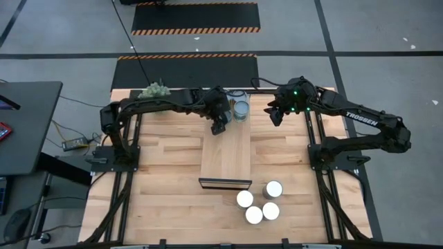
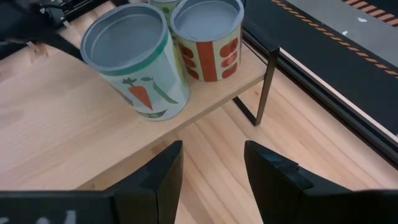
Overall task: Pick and place cans onto a shelf
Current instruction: Put the small canned tuna on the shelf
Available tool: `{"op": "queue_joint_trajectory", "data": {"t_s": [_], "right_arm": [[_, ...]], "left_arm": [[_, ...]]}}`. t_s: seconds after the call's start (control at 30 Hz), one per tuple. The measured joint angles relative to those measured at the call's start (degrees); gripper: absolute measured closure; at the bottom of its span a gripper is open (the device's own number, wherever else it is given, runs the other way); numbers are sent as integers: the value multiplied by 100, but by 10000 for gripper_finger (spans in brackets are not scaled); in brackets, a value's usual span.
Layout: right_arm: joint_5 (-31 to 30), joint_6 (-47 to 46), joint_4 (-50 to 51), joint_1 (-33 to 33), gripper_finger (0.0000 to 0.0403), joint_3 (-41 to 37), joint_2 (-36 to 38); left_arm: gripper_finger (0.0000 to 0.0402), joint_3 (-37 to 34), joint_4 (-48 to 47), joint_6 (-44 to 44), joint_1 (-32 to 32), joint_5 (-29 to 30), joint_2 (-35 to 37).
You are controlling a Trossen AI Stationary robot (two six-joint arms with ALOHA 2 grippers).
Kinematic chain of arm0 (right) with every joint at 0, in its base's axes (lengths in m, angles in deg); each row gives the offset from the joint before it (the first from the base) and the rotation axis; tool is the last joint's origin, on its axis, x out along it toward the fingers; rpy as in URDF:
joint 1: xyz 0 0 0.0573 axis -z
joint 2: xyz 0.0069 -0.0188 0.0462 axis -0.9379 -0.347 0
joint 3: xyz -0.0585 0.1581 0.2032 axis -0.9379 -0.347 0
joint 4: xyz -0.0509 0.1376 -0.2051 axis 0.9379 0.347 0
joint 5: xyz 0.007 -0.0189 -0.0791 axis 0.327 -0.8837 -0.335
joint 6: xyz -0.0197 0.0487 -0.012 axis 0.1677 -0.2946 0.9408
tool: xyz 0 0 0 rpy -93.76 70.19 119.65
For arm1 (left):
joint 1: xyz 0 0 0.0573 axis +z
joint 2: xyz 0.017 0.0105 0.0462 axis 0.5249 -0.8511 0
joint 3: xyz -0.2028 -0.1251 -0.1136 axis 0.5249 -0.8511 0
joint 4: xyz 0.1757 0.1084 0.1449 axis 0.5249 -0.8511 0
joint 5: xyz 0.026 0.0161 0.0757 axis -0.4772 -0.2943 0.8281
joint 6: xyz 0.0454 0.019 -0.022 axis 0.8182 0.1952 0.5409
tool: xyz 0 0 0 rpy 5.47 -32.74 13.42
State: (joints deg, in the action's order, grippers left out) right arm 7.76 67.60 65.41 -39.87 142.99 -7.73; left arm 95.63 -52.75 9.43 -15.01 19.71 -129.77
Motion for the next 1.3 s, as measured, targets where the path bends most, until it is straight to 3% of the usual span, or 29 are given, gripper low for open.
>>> {"op": "queue_joint_trajectory", "data": {"t_s": [0.37, 0.7, 1.3], "right_arm": [[0, -68, 15, -22, 225, 0, 0], [1, -21, 15, -22, 225, 0, 0], [2, 144, -10, -11, 225, 0, 0]], "left_arm": [[87, 1, -64, -113, -21, 23, -46], [84, 12, -199, -156, 49, -293, 146], [79, 15, -694, -279, -31, -349, 40]]}}
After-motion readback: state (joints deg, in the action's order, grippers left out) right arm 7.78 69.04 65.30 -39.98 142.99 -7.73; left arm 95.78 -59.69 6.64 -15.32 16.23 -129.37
